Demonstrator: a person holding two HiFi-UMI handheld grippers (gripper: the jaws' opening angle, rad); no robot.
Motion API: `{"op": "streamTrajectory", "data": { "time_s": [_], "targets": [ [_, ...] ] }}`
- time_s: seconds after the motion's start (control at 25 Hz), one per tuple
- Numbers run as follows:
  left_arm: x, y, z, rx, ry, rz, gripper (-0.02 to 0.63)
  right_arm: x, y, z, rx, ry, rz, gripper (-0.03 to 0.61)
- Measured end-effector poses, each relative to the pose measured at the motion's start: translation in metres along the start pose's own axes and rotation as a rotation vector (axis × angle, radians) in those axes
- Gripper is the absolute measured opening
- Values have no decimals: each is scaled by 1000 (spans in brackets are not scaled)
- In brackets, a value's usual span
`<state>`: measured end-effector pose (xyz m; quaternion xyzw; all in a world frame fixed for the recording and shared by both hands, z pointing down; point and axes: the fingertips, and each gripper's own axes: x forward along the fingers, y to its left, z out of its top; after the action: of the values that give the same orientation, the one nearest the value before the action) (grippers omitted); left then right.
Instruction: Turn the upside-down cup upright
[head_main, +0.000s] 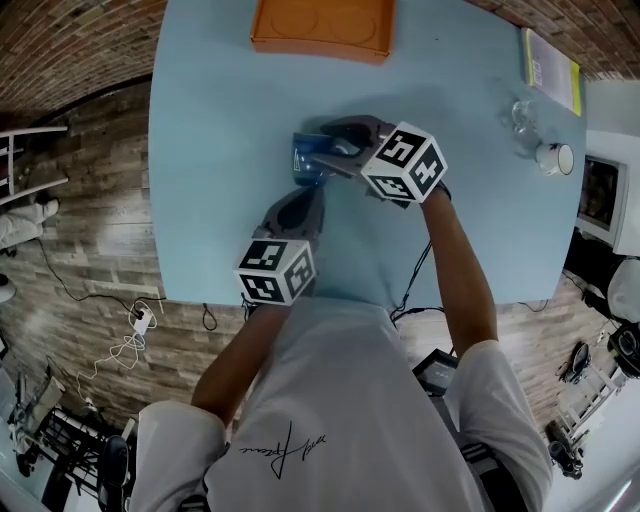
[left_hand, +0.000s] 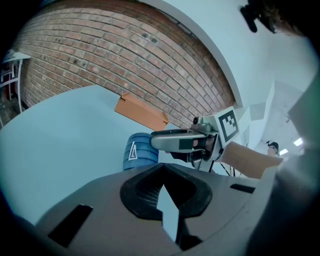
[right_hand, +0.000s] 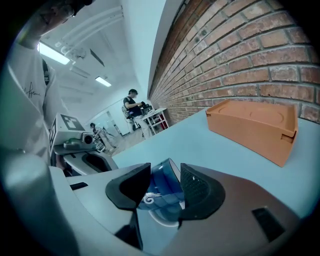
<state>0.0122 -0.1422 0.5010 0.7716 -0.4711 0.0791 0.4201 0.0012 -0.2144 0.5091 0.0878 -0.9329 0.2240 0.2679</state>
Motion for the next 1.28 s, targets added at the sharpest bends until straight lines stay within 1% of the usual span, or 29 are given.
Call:
{"op": "streamTrajectory", "data": {
  "time_s": [0.32,0.52,0.68,1.0,1.28],
  "targets": [
    [2,6,-5,-16,12,9,9,-3,2,-4,19,18,31,163],
    [2,17,-8,-35,23,31,9,-1,11,-11,32,46,87,163],
    [-2,23,-9,-32,24,46,9,3,22,-17,34,77,131,163],
    [-14,38,-14,-41,24,99,9,2,25,-19,34,67,114,159],
    [-13,42,-18,-49,25,108,9,0,26,-18,53,45,97,123]
  ]
}}
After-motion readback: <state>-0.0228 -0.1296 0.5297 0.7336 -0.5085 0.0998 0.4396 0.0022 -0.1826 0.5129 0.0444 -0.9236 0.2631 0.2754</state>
